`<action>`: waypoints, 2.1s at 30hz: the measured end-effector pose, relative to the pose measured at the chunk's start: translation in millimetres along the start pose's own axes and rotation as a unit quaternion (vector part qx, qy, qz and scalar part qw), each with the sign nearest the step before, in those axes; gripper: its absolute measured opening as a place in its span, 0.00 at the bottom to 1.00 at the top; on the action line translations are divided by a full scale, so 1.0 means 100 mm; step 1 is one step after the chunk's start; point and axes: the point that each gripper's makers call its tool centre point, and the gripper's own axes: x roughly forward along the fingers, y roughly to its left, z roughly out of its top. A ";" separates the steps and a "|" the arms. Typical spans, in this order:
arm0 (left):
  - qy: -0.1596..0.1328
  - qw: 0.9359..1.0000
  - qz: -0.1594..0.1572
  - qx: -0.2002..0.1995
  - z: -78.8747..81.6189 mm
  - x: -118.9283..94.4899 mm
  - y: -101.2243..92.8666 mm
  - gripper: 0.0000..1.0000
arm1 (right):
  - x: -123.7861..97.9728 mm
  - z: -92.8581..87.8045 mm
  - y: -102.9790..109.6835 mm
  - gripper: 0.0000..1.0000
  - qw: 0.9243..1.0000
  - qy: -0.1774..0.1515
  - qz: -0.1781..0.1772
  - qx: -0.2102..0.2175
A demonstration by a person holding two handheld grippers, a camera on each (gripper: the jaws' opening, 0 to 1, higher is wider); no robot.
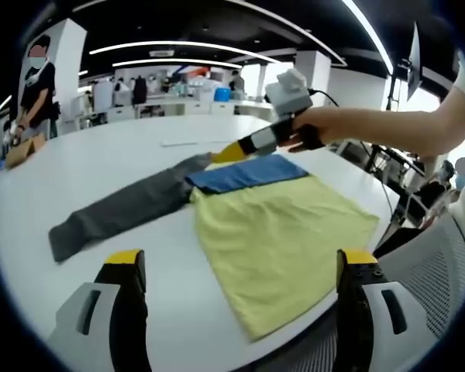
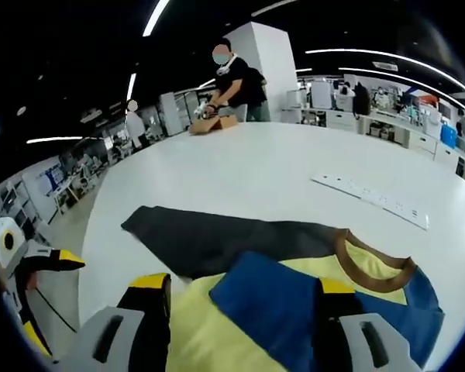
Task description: Fold the garment on the visible template until the final outline fits inside the template.
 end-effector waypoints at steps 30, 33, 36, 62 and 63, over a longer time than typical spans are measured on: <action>0.010 1.000 0.004 0.017 0.02 0.01 0.00 0.99 | -1.23 -0.61 -0.96 0.88 0.995 -0.016 -0.098 -0.003; 0.012 1.000 0.004 0.017 0.02 0.01 0.01 0.99 | -1.30 -0.72 -1.01 0.75 0.995 -0.009 -0.102 0.002; 0.013 1.000 0.003 0.019 0.02 0.02 0.00 0.99 | -1.38 -0.85 -1.11 0.66 0.993 -0.004 -0.120 0.003; 0.015 1.000 0.004 0.021 0.03 -0.02 -0.02 0.99 | -1.46 -1.55 -1.42 0.24 0.983 0.038 -0.179 0.020; 0.016 1.000 0.003 0.022 0.02 -0.02 -0.03 0.99 | -1.46 -1.55 -1.42 0.23 0.983 0.036 -0.180 0.023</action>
